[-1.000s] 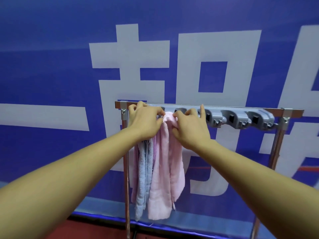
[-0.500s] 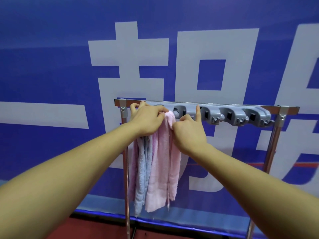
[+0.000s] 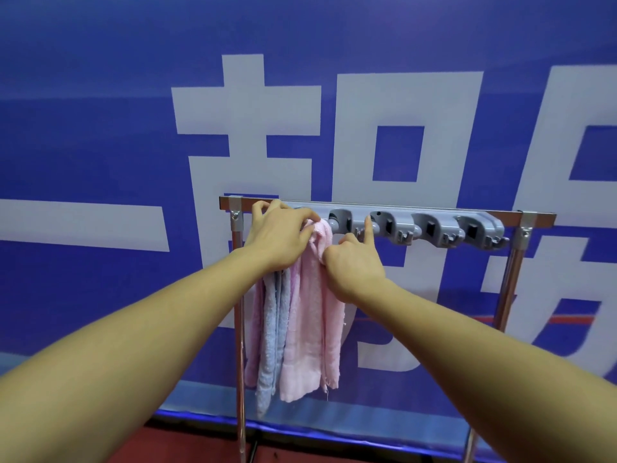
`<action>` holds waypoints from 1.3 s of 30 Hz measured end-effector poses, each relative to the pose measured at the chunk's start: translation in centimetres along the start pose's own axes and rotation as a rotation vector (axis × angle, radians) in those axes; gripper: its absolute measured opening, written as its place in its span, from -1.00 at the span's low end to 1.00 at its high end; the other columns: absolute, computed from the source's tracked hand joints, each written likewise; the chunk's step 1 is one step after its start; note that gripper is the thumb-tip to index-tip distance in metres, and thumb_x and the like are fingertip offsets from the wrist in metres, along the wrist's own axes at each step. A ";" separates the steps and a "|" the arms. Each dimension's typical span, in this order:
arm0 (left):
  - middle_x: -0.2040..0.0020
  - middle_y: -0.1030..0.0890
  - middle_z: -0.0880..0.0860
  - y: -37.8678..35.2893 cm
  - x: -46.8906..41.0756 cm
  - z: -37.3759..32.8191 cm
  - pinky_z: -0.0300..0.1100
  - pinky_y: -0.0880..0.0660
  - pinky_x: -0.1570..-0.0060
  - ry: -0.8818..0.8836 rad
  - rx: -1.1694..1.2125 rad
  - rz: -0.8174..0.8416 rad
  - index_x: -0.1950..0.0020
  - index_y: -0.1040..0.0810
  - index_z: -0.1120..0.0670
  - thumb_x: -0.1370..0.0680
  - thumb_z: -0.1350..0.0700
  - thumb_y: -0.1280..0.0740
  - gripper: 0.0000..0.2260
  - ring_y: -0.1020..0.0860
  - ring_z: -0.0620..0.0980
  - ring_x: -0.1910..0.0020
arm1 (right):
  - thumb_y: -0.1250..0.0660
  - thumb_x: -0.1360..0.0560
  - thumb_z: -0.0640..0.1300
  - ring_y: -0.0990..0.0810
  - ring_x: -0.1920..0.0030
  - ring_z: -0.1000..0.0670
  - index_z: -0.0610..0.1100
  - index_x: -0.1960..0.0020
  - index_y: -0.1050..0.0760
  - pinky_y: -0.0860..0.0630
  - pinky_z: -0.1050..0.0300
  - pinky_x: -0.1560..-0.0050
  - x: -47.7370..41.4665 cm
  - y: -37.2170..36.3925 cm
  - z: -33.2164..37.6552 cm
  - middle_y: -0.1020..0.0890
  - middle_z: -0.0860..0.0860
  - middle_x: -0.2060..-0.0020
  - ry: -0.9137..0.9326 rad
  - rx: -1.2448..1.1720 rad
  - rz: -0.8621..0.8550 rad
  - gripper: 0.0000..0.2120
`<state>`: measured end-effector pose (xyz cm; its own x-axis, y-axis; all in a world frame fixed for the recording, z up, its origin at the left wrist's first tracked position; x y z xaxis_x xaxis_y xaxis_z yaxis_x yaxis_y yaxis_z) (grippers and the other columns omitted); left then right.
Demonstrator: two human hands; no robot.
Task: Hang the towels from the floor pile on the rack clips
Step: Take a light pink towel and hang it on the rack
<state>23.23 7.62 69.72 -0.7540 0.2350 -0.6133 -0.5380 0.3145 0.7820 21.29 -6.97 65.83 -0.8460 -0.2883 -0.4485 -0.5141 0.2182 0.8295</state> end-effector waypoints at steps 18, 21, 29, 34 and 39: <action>-0.37 -0.52 -0.09 -0.3 4.0 -0.2 -0.06 -0.13 -0.37 0.004 -0.088 -0.146 -0.41 -0.48 -0.14 -0.63 0.04 -0.27 -0.66 -0.30 0.07 -0.44 | -0.16 -0.53 0.01 -0.41 -0.40 -0.15 -0.05 -0.51 -0.28 0.20 -0.28 -0.58 3.1 0.8 0.8 -0.67 0.01 -0.08 -0.137 -0.394 -0.174 -0.46; -0.32 -0.55 -0.07 -0.4 6.1 -0.8 -0.03 -0.20 -0.34 -0.039 -0.056 -0.183 -0.36 -0.54 -0.11 -0.60 0.07 -0.32 -0.68 -0.36 0.07 -0.40 | -0.17 -0.55 0.02 -0.41 -0.40 -0.14 -0.05 -0.54 -0.25 0.17 -0.25 -0.59 4.1 1.5 0.7 -0.65 0.00 -0.17 -0.143 -0.420 -0.180 -0.43; -0.15 -0.59 0.02 -3.4 16.9 -2.9 0.04 -0.33 -0.22 0.007 -0.076 -0.249 -0.23 -0.59 -0.02 -0.52 0.02 -0.37 -0.71 -0.49 0.12 -0.20 | -0.28 -0.49 -0.05 -0.54 -0.21 -0.18 -0.10 -0.41 -0.45 -0.44 -0.08 -0.28 11.3 -0.6 1.9 -0.61 -0.07 -0.24 -0.148 -0.766 -0.331 -0.51; -0.19 -0.59 0.03 -9.9 25.5 -2.7 0.05 -0.37 -0.17 0.123 0.026 0.030 -0.31 -0.55 -0.03 -0.54 0.01 -0.38 -0.67 -0.48 0.14 -0.21 | -0.26 -0.51 -0.01 -0.53 -0.13 -0.20 -0.07 -0.32 -0.51 -0.49 -0.13 -0.14 19.2 -7.6 4.3 -0.60 -0.06 -0.16 -0.129 -0.774 -0.106 -0.60; -0.30 -0.55 0.01 -15.9 32.8 -3.1 0.02 -0.37 -0.25 0.265 0.171 0.325 -0.40 -0.48 -0.04 -0.60 -0.07 -0.32 -0.63 -0.45 0.12 -0.30 | -0.28 -0.58 -0.02 -0.51 -0.25 -0.11 -0.04 -0.36 -0.48 -0.47 -0.04 -0.21 26.9 -15.2 6.8 -0.58 -0.01 -0.24 -0.170 -0.831 0.162 -0.64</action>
<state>5.88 7.51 37.48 -0.9559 0.1100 -0.2724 -0.2047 0.4160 0.8860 5.42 -11.69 38.86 -0.9435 -0.1549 -0.2928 -0.1717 -0.5272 0.8322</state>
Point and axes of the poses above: each hand's wrist, its own x-axis away from the middle knuckle, its own y-axis out of the back of the hand, z = x × y, the point moved 1 cm from there along -x, towards the middle knuckle
